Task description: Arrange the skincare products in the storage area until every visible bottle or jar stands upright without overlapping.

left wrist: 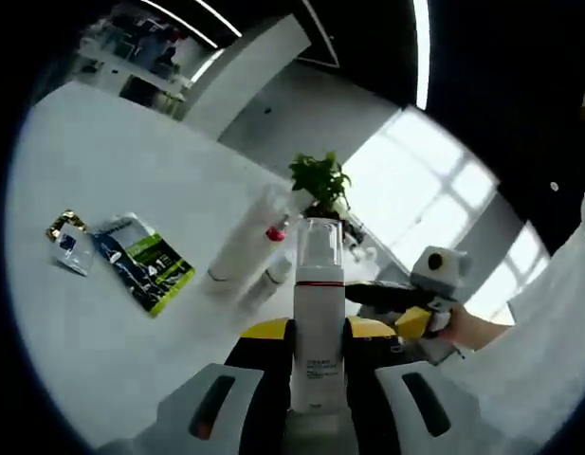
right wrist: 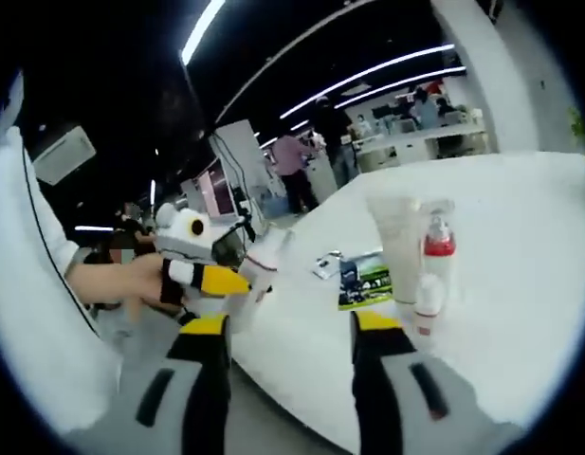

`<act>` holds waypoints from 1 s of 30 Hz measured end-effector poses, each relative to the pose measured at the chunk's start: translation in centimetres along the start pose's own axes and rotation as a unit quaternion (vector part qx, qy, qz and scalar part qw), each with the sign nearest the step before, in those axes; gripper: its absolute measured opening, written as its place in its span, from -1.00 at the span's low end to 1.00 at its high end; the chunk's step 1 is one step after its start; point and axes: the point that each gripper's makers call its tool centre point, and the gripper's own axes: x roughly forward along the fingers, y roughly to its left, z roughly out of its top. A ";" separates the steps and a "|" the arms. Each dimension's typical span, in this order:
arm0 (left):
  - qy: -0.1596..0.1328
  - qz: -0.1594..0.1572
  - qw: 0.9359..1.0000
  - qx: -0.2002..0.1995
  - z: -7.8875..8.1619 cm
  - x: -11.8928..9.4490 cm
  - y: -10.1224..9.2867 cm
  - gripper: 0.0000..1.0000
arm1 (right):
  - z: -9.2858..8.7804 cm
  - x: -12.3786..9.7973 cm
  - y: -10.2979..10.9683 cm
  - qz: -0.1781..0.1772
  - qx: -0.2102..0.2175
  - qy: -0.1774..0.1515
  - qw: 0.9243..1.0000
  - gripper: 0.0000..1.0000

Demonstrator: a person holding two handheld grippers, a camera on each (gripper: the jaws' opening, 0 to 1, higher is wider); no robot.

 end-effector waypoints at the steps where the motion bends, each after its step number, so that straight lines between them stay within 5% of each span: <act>1: 0.001 -0.011 1.000 0.002 -0.1 -0.1 -0.5 -0.65 | 0.3 0.1 0.4 0.008 0.003 -0.005 1.000 0.01; 8: 0.017 -0.078 0.997 0.016 -0.6 -0.3 -3.9 -0.65 | 1.6 0.7 2.7 0.063 0.025 -0.021 0.997 -0.06; 13: 0.019 -0.126 0.992 0.010 -0.8 0.0 -6.1 -0.65 | 2.3 1.2 5.0 0.134 0.085 -0.044 0.986 -0.06; 19: 0.018 -0.166 0.986 0.002 -0.7 0.4 -7.7 -0.65 | 3.0 1.1 6.6 0.179 0.104 -0.054 0.977 -0.22; 24: 0.018 -0.169 0.985 -0.002 -0.7 0.6 -7.8 -0.65 | 3.4 0.8 6.6 0.184 0.109 -0.064 0.975 -0.51; 30: 0.022 -0.169 0.985 -0.001 -0.9 0.9 -8.0 -0.65 | 3.4 0.6 6.5 0.183 0.118 -0.070 0.973 -0.56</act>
